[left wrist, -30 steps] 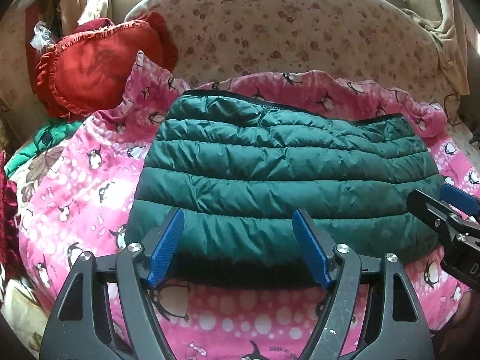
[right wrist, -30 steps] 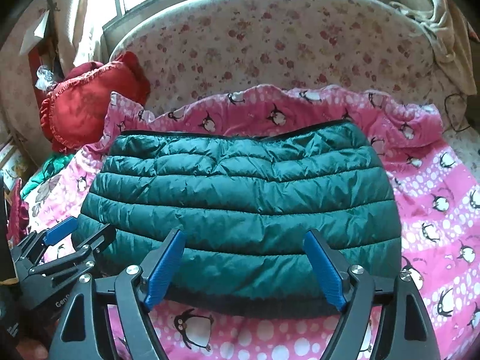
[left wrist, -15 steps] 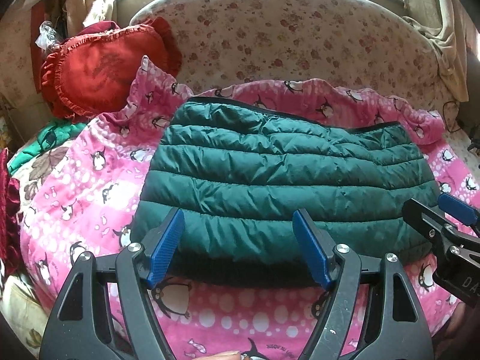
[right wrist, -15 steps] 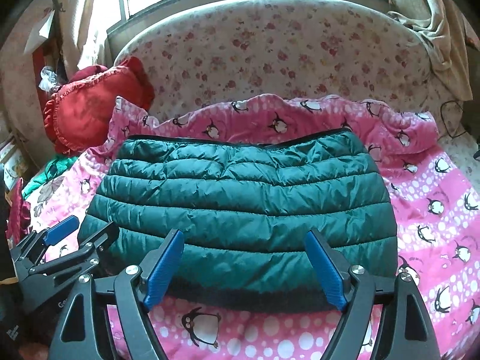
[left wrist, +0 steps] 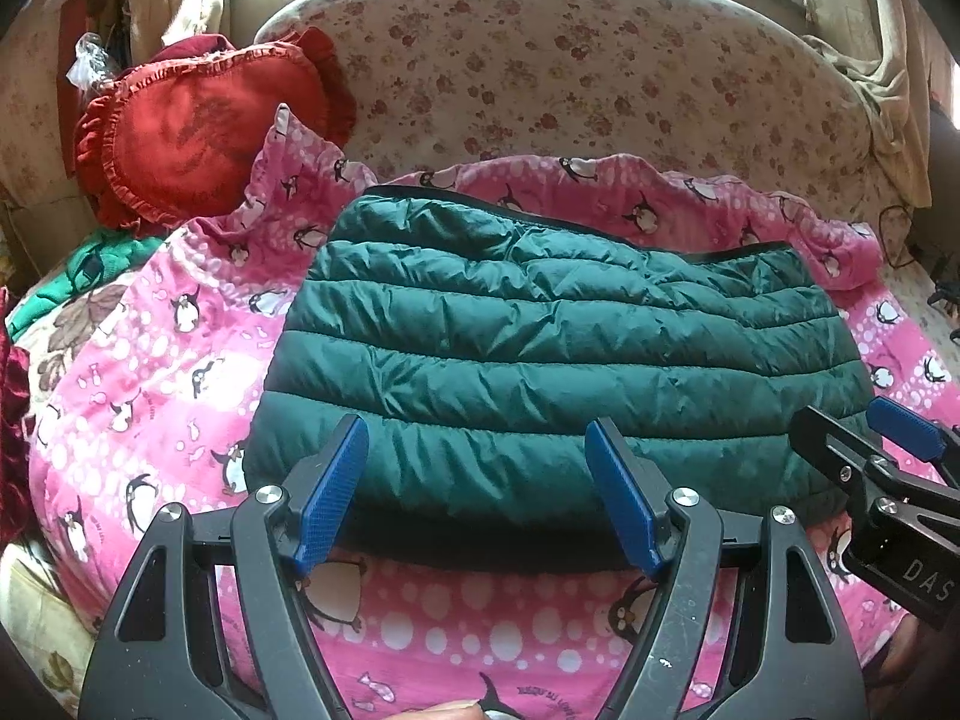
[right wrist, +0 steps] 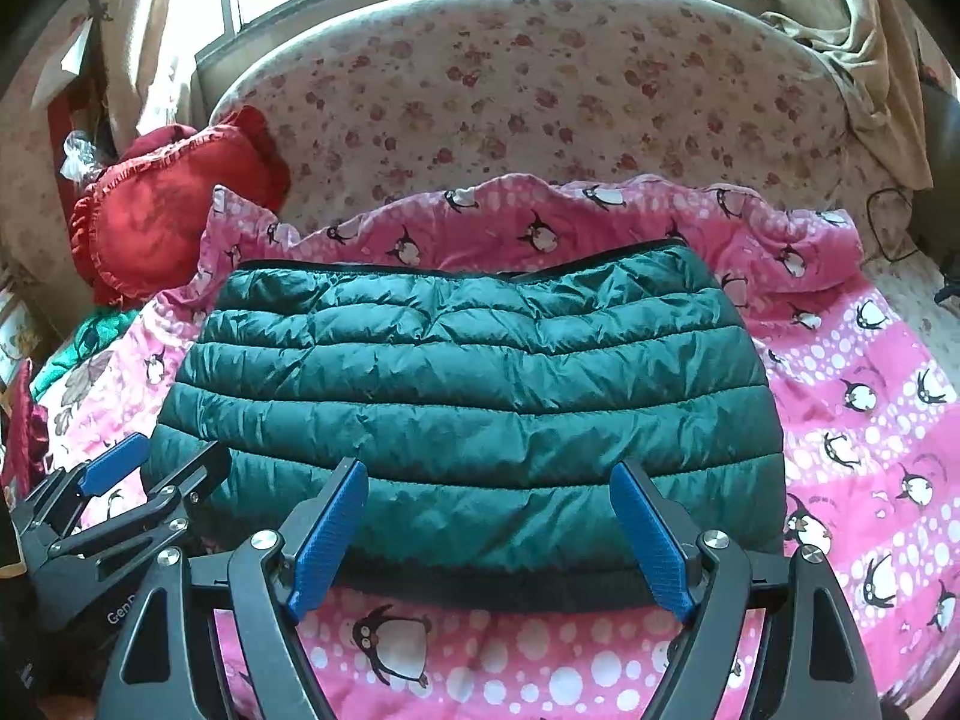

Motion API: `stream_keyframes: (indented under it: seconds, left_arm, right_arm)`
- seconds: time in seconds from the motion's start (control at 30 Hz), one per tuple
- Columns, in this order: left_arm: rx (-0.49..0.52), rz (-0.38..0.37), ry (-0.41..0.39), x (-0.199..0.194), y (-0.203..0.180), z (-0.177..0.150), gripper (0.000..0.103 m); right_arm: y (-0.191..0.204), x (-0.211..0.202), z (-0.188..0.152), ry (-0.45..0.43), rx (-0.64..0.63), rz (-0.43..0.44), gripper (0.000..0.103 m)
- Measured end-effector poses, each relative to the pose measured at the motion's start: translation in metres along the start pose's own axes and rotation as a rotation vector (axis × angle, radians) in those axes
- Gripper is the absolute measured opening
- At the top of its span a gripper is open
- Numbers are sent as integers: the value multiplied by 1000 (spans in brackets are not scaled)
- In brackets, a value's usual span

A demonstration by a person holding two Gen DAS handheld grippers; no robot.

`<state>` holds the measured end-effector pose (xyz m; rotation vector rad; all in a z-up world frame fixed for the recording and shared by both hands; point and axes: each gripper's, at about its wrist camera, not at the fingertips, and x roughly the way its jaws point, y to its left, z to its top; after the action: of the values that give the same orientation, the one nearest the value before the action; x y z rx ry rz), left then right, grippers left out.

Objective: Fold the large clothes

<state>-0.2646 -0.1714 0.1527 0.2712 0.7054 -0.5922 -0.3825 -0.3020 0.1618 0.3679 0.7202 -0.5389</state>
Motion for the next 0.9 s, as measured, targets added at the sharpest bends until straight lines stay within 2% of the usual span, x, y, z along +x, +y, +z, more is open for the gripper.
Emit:
stream_keyframes:
  seconds: [0.9]
  left_arm:
    - [-12,-24,11,2,-1,-4,75]
  right_arm:
    - [3,3,-2,13,3,-1,81]
